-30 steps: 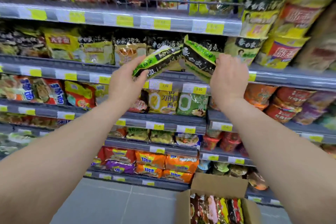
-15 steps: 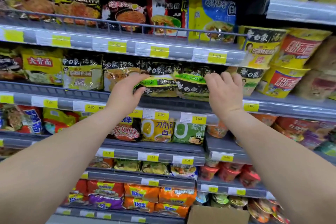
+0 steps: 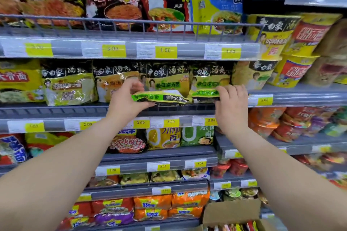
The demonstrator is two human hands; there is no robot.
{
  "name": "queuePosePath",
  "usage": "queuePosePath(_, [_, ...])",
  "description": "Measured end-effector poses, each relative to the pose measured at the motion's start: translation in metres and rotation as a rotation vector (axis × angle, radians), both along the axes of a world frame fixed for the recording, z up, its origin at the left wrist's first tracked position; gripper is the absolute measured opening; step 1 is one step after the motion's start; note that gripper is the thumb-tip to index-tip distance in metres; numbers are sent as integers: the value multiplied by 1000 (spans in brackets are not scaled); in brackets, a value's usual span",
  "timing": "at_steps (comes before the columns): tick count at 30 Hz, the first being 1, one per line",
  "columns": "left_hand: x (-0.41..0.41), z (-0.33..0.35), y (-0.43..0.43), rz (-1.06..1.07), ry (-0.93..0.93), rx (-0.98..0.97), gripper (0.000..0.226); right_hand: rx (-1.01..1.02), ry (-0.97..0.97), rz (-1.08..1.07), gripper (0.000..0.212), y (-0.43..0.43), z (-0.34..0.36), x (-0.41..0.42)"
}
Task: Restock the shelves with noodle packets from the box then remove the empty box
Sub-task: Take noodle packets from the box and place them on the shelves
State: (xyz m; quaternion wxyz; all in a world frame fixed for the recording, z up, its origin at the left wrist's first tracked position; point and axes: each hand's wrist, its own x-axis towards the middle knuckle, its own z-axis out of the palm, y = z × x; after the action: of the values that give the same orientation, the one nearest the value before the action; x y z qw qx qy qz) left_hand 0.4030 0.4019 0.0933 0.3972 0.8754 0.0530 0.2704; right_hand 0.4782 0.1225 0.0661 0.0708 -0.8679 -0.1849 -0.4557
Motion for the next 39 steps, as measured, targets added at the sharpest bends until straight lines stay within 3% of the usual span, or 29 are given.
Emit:
queuePosePath(2, [6, 8, -1, 13, -36, -39, 54, 32, -35, -17, 32, 1, 9, 4])
queuePosePath(5, [18, 15, -6, 69, -82, -154, 64, 53, -86, -139, 33, 5, 19, 7])
queuePosePath(8, [27, 10, -17, 281, -104, -193, 67, 191, 0, -240, 41, 20, 20, 4])
queuePosePath(10, [29, 6, -26, 337, -158, -226, 57, 235, 56, -174, 36, 30, 10, 0])
queuePosePath(14, [29, -4, -33, 207, -116, -34, 23, 145, 201, 29, 37, 41, -19, -2])
queuePosePath(21, [37, -10, -33, 107, 80, 296, 35, -51, 463, 6, 52, 37, -9, 17])
queuePosePath(26, [37, -9, -35, -1, 124, 361, 42, 145, 461, -27, 55, 26, 6, 21])
queuePosePath(30, [34, -11, -23, 3, 157, 436, 44, 60, 615, 2, 67, 29, 8, 21])
queuePosePath(35, [22, -13, -13, -45, 28, 456, 42, 9, 639, -25, 69, 32, 15, 15])
queuePosePath(39, [11, -19, -20, -97, -104, 398, 34, 123, 573, 48, 59, 38, 11, -20])
